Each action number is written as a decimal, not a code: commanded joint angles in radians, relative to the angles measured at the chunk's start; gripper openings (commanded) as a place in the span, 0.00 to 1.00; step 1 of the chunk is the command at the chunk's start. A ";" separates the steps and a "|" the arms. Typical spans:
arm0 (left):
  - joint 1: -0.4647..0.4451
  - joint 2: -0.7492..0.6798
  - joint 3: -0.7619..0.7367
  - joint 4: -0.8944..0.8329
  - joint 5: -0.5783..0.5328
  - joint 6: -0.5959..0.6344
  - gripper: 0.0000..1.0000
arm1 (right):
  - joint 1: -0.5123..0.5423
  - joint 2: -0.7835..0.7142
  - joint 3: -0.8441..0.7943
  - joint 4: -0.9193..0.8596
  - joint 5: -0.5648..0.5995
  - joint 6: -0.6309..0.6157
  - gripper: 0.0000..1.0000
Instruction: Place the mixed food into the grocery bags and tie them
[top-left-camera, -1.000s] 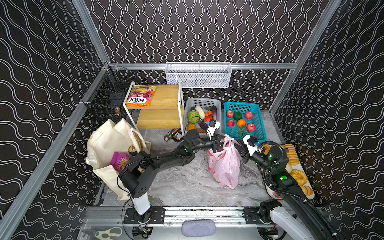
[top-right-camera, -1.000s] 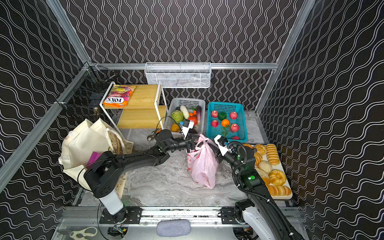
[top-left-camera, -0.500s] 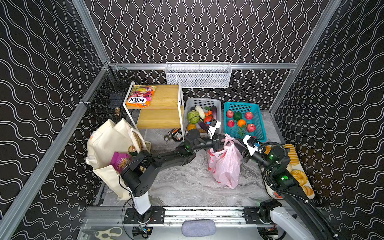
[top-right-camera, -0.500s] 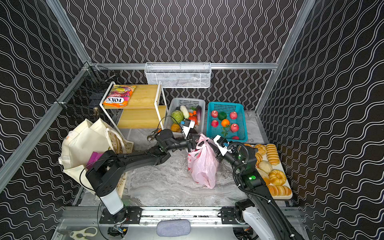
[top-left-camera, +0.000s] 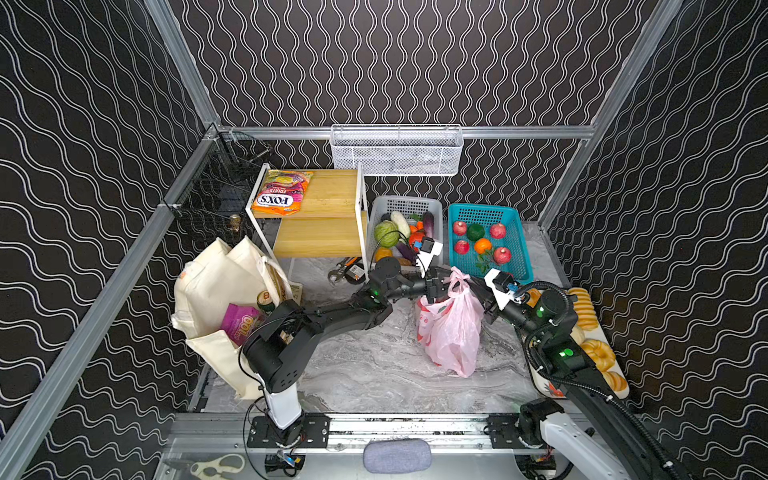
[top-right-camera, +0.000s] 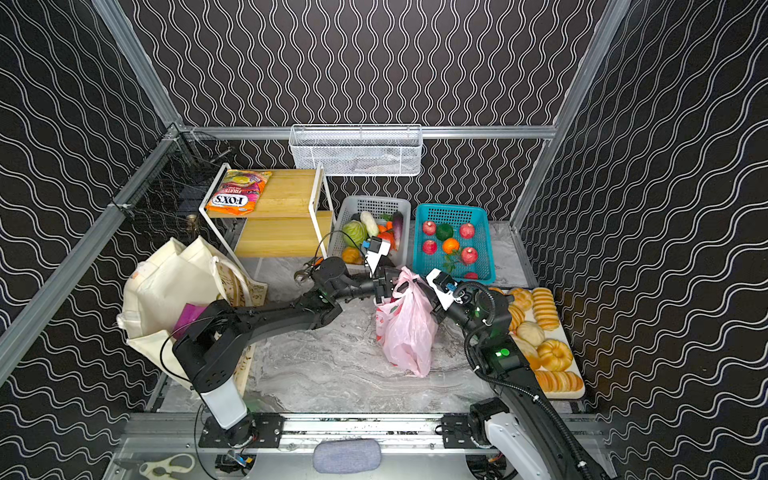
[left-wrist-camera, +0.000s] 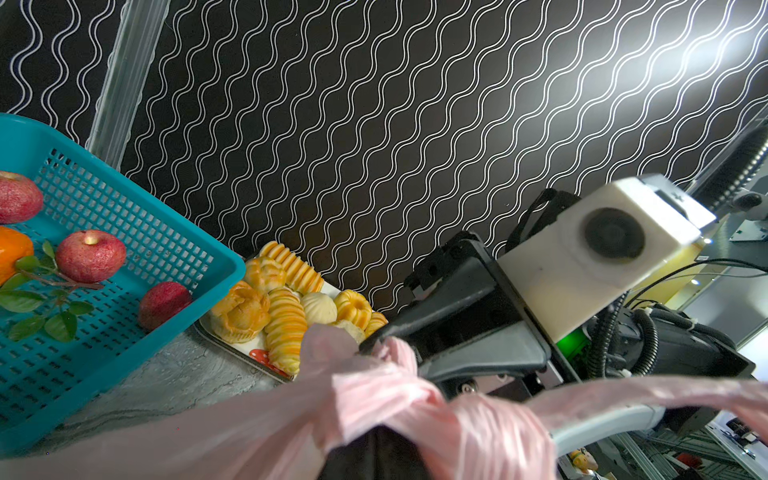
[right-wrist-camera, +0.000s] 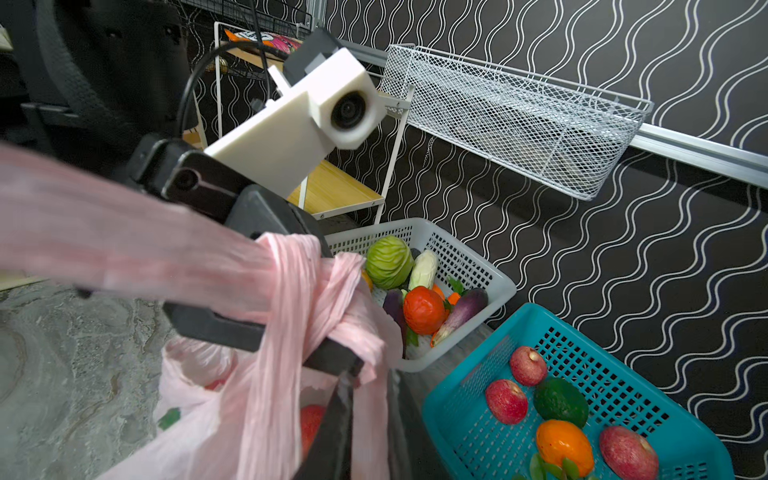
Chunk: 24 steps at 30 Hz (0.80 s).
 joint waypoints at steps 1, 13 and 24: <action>-0.003 -0.002 0.015 0.021 0.039 -0.006 0.00 | 0.002 0.002 0.009 0.052 -0.029 0.024 0.18; -0.007 -0.011 0.019 -0.032 0.048 0.030 0.00 | 0.003 0.008 0.004 0.086 -0.027 0.061 0.20; -0.011 -0.021 0.022 -0.070 0.046 0.056 0.00 | 0.002 0.014 0.013 0.057 -0.006 0.067 0.09</action>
